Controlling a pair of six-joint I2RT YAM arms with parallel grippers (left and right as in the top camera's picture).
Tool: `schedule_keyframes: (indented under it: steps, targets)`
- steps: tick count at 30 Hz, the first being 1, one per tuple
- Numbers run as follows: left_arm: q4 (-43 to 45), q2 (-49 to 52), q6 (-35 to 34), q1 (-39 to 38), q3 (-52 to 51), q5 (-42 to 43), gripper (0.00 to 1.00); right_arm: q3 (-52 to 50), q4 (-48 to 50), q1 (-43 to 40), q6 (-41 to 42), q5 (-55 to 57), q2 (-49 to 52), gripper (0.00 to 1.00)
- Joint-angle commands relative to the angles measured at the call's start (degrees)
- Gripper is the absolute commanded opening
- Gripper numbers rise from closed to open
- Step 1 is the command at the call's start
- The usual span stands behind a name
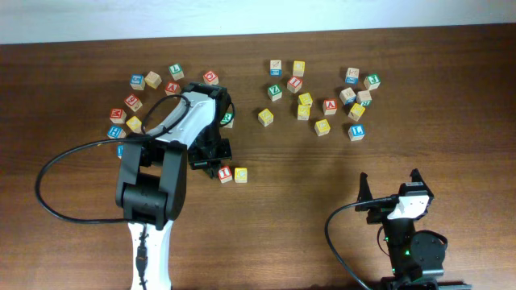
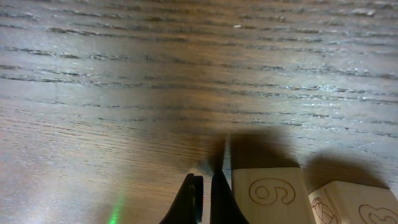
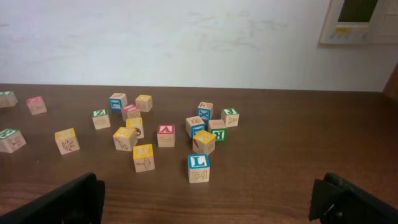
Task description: Spell out ICRA
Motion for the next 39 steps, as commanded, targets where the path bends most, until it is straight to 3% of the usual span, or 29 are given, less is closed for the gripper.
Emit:
schedule_keyframes:
  steps: [1,39]
  targets:
    - [1.5,0.2,1.6,0.5,-0.4,0.6,0.0,-0.3,-0.3,-0.4,-0.1,0.5,-0.3,0.98]
    - [3.5,0.2,5.5,0.3,-0.4,4.0,0.0,-0.3,-0.3,-0.4,-0.1,0.5,-0.3,0.98]
